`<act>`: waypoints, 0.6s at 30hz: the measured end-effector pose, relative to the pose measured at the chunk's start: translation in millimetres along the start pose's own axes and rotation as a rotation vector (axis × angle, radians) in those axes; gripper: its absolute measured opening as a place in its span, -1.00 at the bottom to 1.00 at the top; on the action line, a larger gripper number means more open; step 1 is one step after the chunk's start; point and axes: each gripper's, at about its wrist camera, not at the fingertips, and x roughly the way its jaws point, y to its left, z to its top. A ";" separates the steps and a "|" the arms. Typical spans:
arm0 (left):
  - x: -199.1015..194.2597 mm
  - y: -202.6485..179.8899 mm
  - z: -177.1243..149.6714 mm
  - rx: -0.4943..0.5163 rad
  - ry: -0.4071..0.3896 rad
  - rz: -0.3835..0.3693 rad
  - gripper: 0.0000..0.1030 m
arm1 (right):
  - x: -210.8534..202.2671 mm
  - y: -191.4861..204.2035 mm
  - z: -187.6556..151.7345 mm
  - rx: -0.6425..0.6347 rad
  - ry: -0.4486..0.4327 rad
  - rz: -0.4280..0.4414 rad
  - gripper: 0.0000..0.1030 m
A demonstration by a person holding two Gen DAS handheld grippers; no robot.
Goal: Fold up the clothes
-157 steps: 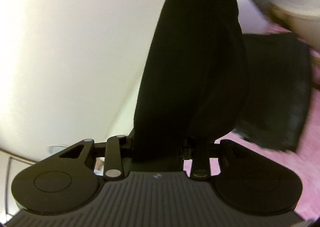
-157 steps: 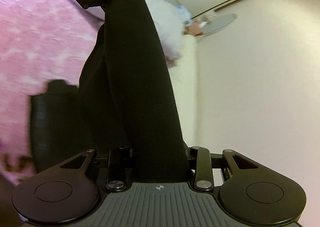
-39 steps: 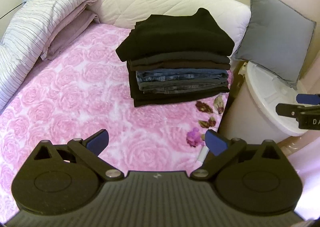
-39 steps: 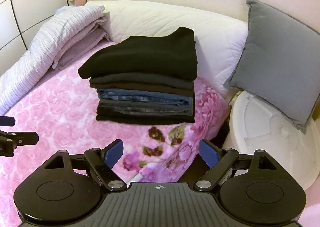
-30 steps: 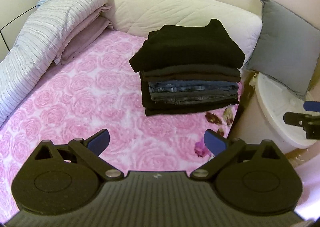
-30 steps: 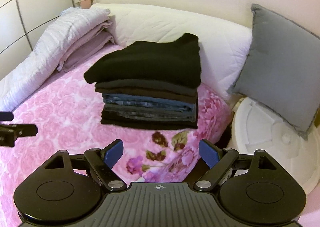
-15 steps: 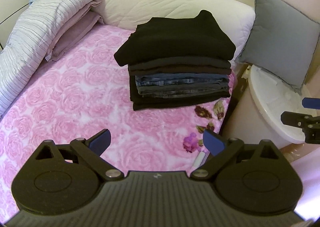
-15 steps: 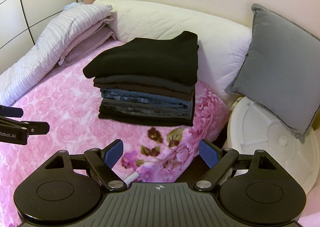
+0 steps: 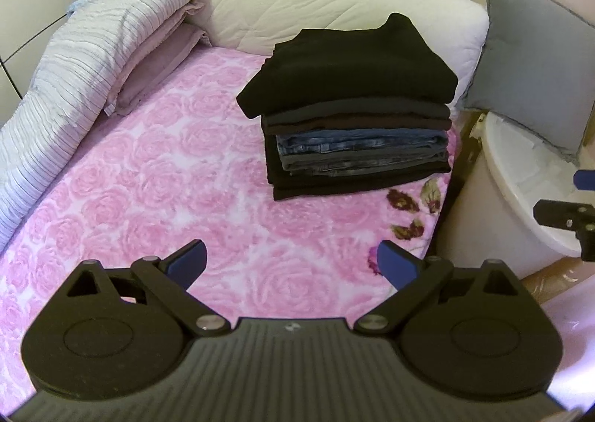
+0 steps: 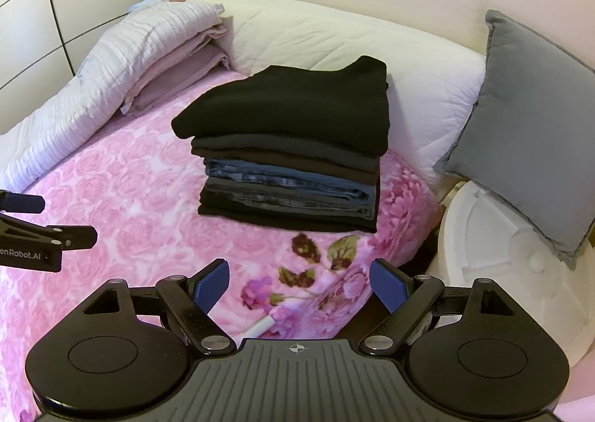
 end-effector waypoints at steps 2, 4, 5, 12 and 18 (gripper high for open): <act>0.9 0.6 -0.4 -0.008 0.001 -0.007 0.88 | 0.4 2.4 0.3 -0.005 0.001 0.000 0.66; 1.7 2.8 -0.1 -0.029 0.000 -0.022 0.85 | 0.4 3.7 0.7 -0.010 0.000 0.000 0.67; 2.1 4.1 0.6 -0.041 -0.002 -0.031 0.85 | 0.3 3.7 1.0 -0.012 -0.001 -0.001 0.67; 6.7 9.1 4.5 -0.090 0.008 -0.040 0.85 | 1.9 5.7 5.8 -0.023 -0.005 -0.009 0.67; 10.7 10.5 4.9 -0.108 0.022 -0.038 0.85 | 4.7 4.7 9.9 -0.020 0.002 -0.013 0.67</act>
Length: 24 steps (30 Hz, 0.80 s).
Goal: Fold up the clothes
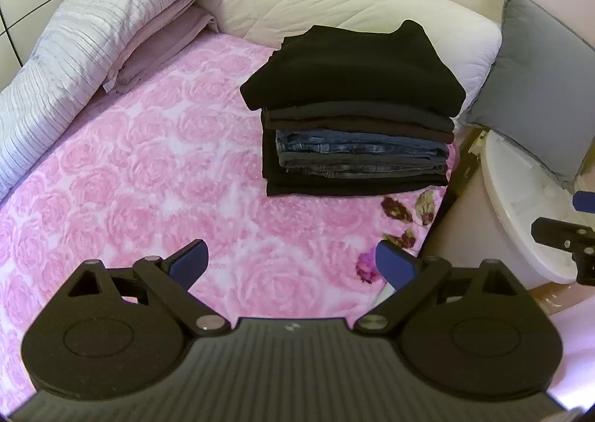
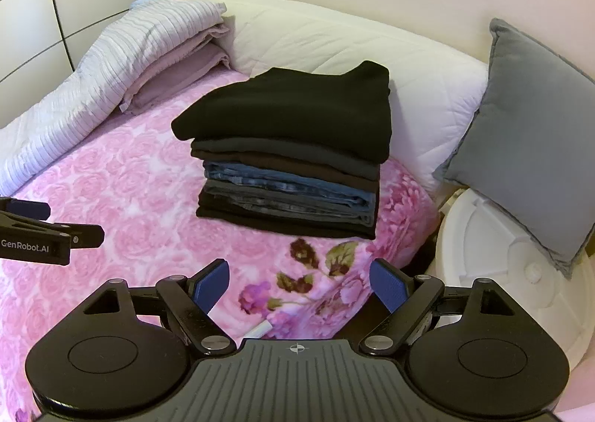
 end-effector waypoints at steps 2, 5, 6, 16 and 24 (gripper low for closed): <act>1.3 0.3 0.4 -0.003 0.004 0.000 0.85 | 0.4 0.0 1.5 0.000 0.000 -0.001 0.67; 2.4 -0.1 1.7 -0.005 0.003 0.004 0.85 | 0.0 0.6 3.7 -0.007 -0.002 -0.001 0.67; 2.6 -0.3 2.2 -0.007 0.002 0.002 0.85 | -0.1 0.5 4.1 -0.008 -0.003 -0.001 0.67; 2.9 -4.0 5.0 0.000 -0.002 0.005 0.85 | -0.9 -0.8 6.5 -0.005 -0.011 -0.004 0.67; 2.6 -4.0 4.9 -0.009 -0.007 0.005 0.85 | 0.3 -2.4 6.7 -0.002 -0.007 -0.002 0.66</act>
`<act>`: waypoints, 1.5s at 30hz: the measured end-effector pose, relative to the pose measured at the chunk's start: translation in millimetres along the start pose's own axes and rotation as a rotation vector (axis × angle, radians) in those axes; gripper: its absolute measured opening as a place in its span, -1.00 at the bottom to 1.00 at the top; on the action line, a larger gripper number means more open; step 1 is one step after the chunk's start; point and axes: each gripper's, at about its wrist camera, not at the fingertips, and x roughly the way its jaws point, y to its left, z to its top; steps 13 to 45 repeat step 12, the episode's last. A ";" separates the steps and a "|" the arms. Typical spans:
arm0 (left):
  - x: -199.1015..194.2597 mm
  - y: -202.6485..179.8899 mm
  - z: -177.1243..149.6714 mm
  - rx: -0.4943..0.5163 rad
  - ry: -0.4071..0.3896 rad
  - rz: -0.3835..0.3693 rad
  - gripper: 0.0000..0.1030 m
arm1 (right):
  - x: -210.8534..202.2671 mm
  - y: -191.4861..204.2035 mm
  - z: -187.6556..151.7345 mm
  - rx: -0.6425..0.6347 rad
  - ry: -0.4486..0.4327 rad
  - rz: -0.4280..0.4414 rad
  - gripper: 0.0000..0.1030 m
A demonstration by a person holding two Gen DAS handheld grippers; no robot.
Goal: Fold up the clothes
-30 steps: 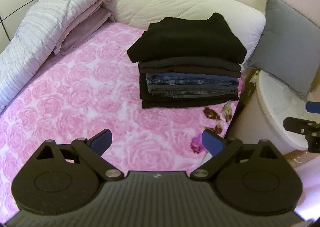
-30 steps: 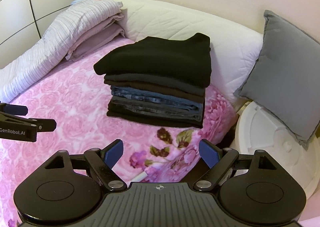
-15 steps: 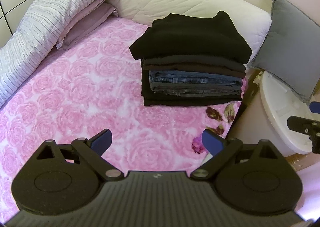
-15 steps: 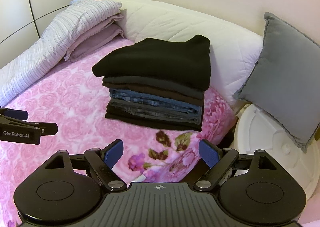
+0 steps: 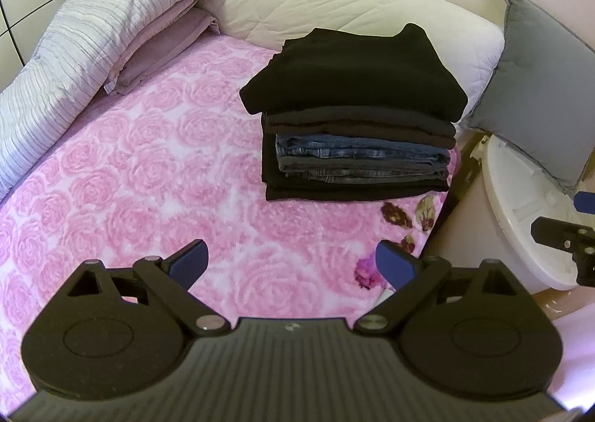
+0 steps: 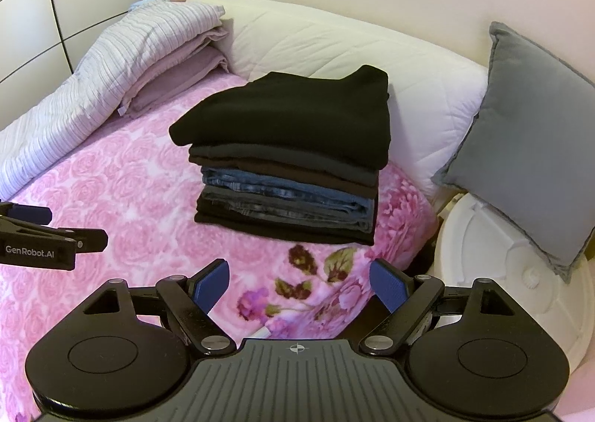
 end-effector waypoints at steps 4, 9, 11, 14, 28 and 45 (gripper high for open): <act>0.5 -0.3 0.2 -0.002 0.002 -0.003 0.85 | 0.8 -0.2 0.7 0.003 0.000 0.000 0.66; -1.0 -2.3 -0.5 0.000 -0.006 -0.004 0.85 | 0.9 -1.1 0.6 0.003 -0.001 0.000 0.67; -2.3 -2.2 -0.8 -0.003 -0.013 -0.009 0.85 | 0.8 -1.9 0.6 0.005 -0.001 0.000 0.67; -3.3 -2.3 -0.9 -0.002 -0.020 -0.010 0.85 | 0.7 -2.2 0.6 0.006 0.000 0.000 0.67; -3.3 -2.3 -0.9 -0.002 -0.020 -0.010 0.85 | 0.7 -2.2 0.6 0.006 0.000 0.000 0.67; -3.3 -2.3 -0.9 -0.002 -0.020 -0.010 0.85 | 0.7 -2.2 0.6 0.006 0.000 0.000 0.67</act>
